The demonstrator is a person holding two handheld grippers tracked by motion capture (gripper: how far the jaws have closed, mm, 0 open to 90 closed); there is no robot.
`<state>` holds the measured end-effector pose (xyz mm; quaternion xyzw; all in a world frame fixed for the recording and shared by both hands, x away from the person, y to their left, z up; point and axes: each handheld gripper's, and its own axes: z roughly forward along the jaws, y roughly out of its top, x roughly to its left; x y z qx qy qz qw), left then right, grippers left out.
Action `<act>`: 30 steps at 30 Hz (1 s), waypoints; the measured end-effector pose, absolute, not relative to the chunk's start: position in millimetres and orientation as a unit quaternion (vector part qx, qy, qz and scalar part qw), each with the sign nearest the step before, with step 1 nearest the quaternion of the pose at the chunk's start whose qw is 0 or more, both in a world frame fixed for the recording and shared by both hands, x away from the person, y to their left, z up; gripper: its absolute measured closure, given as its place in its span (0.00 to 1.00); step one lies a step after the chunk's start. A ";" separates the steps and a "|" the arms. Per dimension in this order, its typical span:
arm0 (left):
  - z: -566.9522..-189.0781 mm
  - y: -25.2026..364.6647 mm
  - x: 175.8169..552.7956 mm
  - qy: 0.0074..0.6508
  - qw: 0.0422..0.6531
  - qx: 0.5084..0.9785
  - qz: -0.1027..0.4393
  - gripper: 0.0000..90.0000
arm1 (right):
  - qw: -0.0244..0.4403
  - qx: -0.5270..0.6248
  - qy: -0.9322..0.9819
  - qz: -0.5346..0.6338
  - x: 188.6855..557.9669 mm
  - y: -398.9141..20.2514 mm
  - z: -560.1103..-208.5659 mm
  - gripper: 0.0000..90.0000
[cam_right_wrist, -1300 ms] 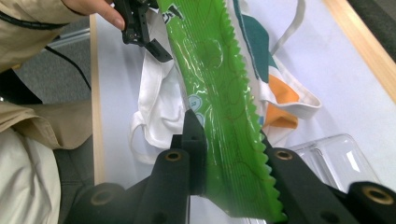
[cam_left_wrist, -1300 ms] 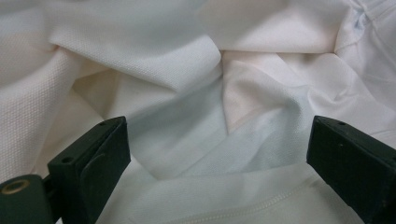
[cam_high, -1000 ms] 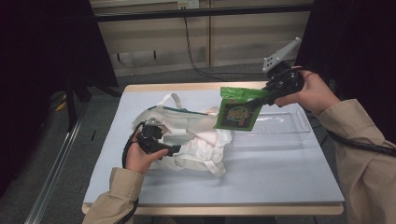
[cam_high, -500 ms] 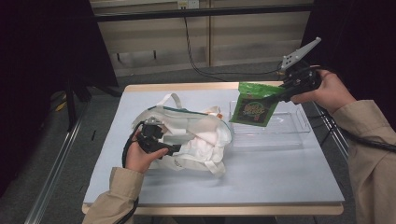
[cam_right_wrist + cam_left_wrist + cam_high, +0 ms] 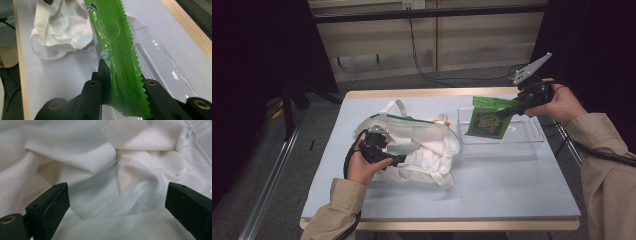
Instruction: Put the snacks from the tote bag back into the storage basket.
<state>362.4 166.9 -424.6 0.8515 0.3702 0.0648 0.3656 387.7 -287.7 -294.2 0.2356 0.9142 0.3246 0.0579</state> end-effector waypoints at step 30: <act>-417.3 168.8 363.7 0.369 0.379 0.846 0.067 0.05 | 0.055 0.176 0.935 0.302 397.4 -270.6 -365.1 0.85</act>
